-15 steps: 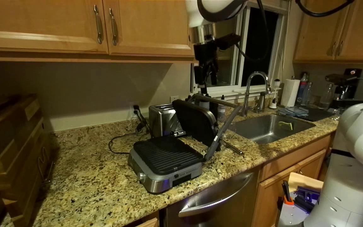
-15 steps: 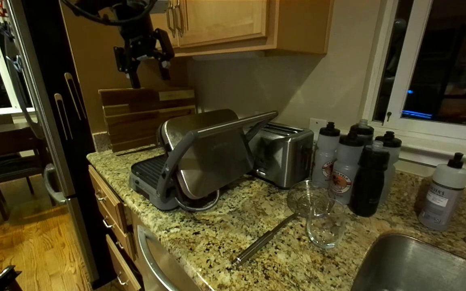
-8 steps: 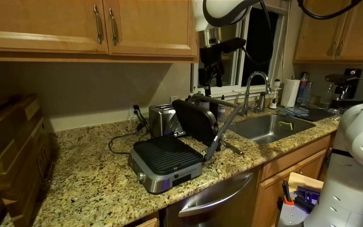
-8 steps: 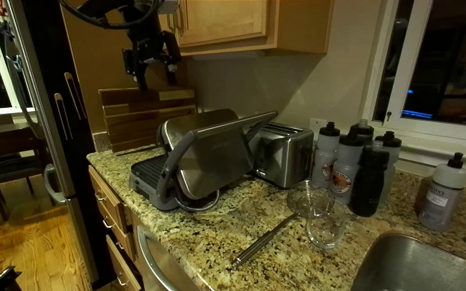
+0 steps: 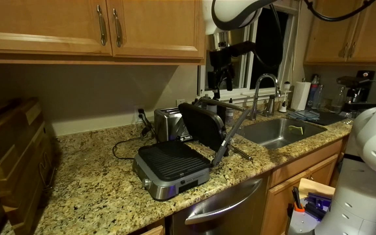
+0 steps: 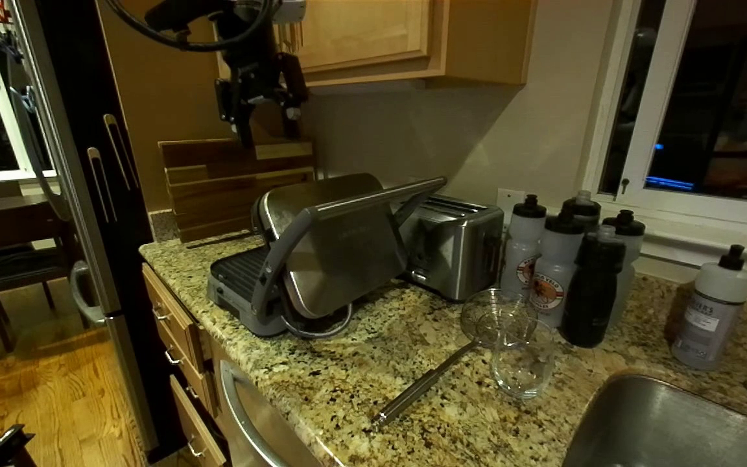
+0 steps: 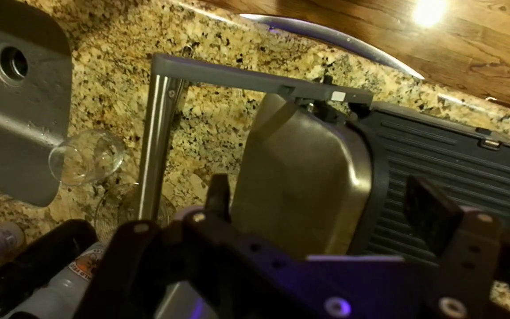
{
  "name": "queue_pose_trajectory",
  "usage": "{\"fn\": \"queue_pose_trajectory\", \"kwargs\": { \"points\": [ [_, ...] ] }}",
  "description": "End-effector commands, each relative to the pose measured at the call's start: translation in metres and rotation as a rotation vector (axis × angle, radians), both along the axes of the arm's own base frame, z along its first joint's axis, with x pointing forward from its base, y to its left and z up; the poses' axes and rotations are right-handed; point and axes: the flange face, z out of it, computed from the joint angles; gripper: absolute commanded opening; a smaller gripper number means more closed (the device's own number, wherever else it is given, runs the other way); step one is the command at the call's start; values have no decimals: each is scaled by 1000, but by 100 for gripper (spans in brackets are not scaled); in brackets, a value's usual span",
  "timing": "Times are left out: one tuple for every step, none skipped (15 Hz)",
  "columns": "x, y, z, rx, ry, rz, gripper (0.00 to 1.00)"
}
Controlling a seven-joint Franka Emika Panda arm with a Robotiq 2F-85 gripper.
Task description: Close the grill sandwich maker
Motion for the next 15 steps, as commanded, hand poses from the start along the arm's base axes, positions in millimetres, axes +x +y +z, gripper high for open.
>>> {"fn": "queue_pose_trajectory", "kwargs": {
  "points": [
    [2, -63, -10, 62, -45, -125, 100],
    [3, -80, -13, 68, -61, -154, 100],
    [4, -95, -17, 72, -78, -179, 100],
    [5, -109, -22, 75, -99, -201, 100],
    [7, -120, -26, 78, -118, -217, 100],
    [10, -129, -32, 82, -136, -234, 100],
    [14, -136, -36, 85, -154, -249, 100],
    [19, -142, -43, 91, -165, -269, 100],
    [23, -146, -49, 99, -178, -277, 100],
    [27, -150, -55, 101, -189, -286, 100],
    [32, -152, -60, 104, -198, -295, 100],
    [34, -154, -64, 106, -206, -297, 100],
    [37, -156, -68, 107, -216, -297, 100],
    [38, -157, -70, 100, -224, -300, 100],
    [39, -158, -71, 94, -232, -299, 100]
  ]
}}
